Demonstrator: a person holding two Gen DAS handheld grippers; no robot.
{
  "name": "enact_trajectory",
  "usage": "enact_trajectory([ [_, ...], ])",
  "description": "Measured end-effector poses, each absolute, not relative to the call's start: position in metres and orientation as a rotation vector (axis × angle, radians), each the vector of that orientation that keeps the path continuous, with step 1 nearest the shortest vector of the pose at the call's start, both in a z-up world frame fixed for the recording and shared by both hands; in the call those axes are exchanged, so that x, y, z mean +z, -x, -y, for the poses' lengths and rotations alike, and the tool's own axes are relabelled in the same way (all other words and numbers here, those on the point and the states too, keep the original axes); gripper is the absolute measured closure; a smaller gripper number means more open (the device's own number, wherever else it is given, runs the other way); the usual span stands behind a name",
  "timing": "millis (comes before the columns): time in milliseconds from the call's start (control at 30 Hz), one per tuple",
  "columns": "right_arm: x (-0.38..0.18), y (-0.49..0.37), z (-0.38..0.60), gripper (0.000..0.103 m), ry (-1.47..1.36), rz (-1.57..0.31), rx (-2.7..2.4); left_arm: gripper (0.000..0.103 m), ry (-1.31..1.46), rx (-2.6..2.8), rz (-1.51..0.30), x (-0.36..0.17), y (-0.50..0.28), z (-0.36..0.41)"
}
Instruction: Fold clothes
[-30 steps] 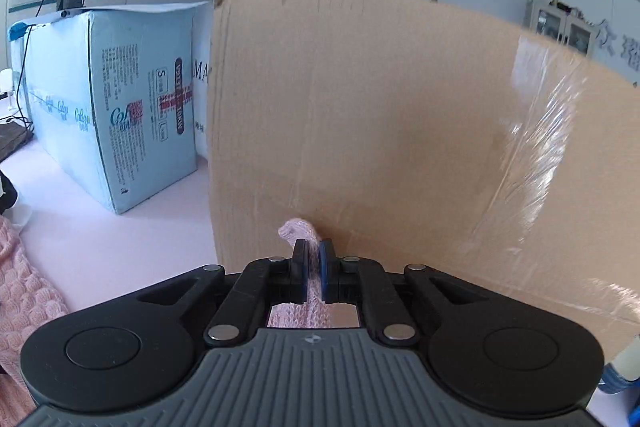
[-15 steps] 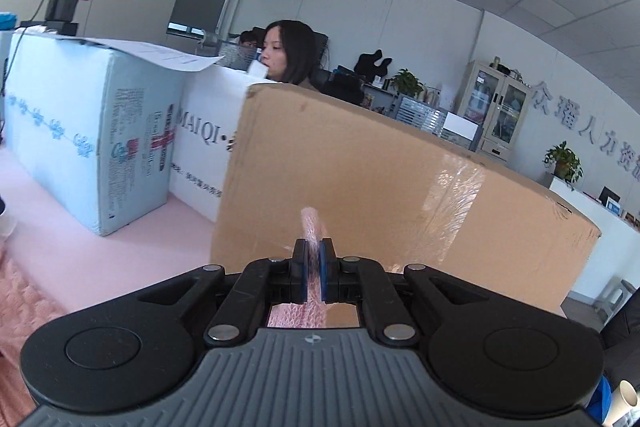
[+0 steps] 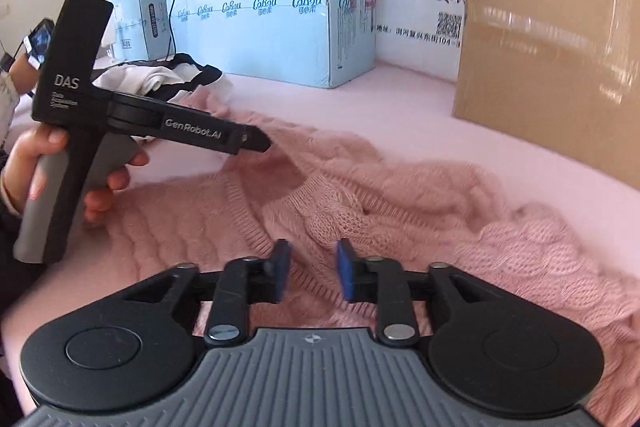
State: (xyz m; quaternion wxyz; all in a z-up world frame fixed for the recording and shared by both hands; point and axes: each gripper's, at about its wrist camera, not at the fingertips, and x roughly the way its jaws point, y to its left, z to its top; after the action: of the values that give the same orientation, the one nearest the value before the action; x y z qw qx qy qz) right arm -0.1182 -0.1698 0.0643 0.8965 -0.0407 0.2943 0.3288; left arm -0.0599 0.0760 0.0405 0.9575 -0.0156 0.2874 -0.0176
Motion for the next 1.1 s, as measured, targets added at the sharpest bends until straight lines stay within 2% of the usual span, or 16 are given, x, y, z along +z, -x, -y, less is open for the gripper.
enact_trajectory([
  [100, 0.075, 0.132, 0.194, 0.051, 0.014, -0.515, 0.690, 0.018, -0.001, -0.046, -0.558, 0.038, 0.062, -0.071],
  [167, 0.082, 0.140, 0.216, 0.036, -0.034, -0.425, 0.659, 0.018, -0.005, -0.086, -0.554, 0.037, 0.062, -0.069],
  [267, 0.089, 0.144, 0.254, 0.034, -0.075, -0.288, 0.520, 0.018, -0.004, -0.161, -0.578, 0.036, 0.061, -0.065],
  [400, 0.080, 0.132, 0.289, 0.034, -0.107, -0.224, 0.289, 0.018, -0.069, -0.197, -0.562, 0.041, 0.071, -0.049],
  [533, 0.075, 0.113, 0.322, 0.037, -0.228, -0.317, 0.209, 0.018, -0.135, -0.206, -0.497, 0.058, 0.088, -0.039],
  [633, 0.082, 0.097, 0.339, 0.033, -0.260, -0.398, 0.294, 0.018, -0.191, -0.276, -0.651, 0.058, 0.076, -0.024],
  [700, 0.090, 0.080, 0.347, 0.033, -0.228, -0.512, 0.466, 0.018, -0.220, -0.290, -0.661, 0.055, 0.074, -0.015],
  [800, 0.098, 0.065, 0.347, 0.033, -0.142, -0.552, 0.571, 0.018, -0.254, -0.297, -0.672, 0.047, 0.070, -0.003],
  [900, 0.097, 0.035, 0.340, 0.039, -0.022, -0.616, 0.596, 0.018, -0.260, -0.294, -0.677, 0.036, 0.065, 0.007],
  [967, 0.095, 0.014, 0.332, 0.051, -0.009, -0.711, 0.586, 0.018, -0.267, -0.284, -0.668, 0.030, 0.064, 0.010],
  [1100, 0.097, -0.003, 0.306, 0.052, 0.094, -0.760, 0.638, 0.018, -0.230, -0.312, -0.666, 0.019, 0.059, 0.007],
])
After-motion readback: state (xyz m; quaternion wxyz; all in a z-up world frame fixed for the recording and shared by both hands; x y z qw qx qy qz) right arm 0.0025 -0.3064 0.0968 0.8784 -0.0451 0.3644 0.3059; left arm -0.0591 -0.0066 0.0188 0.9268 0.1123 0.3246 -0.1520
